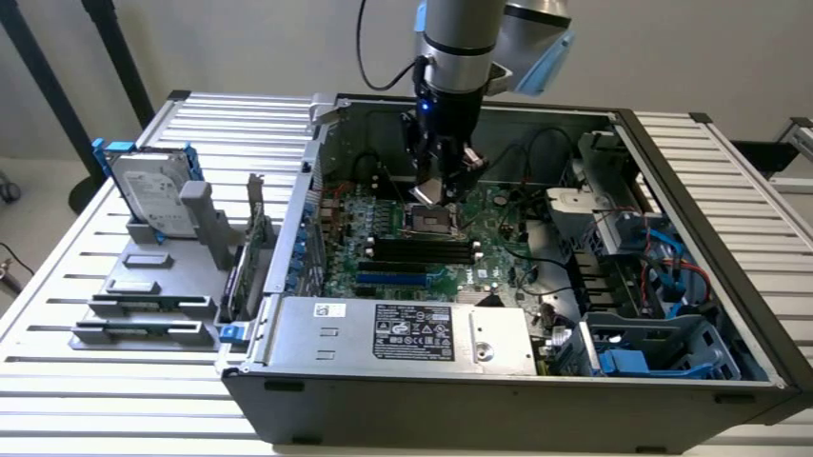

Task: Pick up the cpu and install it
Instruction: 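Place the cpu into insertion slot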

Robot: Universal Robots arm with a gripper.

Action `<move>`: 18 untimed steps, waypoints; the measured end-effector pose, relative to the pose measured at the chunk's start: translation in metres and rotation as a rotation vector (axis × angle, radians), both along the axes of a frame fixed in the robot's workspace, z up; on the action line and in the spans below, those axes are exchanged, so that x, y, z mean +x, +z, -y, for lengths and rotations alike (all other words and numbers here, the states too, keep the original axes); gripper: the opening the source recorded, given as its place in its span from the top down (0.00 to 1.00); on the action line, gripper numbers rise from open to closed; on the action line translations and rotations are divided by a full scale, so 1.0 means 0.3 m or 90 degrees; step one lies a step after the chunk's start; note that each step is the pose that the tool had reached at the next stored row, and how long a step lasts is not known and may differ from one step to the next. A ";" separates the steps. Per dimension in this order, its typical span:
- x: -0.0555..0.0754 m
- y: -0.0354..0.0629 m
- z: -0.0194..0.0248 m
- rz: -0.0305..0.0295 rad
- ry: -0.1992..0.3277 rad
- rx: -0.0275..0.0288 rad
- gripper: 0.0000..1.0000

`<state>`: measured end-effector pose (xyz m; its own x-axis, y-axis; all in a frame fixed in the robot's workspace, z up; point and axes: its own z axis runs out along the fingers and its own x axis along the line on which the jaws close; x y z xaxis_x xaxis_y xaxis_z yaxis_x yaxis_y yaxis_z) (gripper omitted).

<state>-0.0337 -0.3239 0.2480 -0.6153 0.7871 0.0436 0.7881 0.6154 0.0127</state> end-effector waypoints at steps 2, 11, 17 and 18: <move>0.000 -0.003 0.000 -0.0001 -0.024 0.0000 0.45; 0.000 -0.017 0.000 -0.0005 -0.128 0.0000 0.45; 0.000 -0.026 0.000 -0.0007 -0.197 0.0000 0.45; 0.000 -0.028 0.000 -0.0007 -0.208 0.0000 0.45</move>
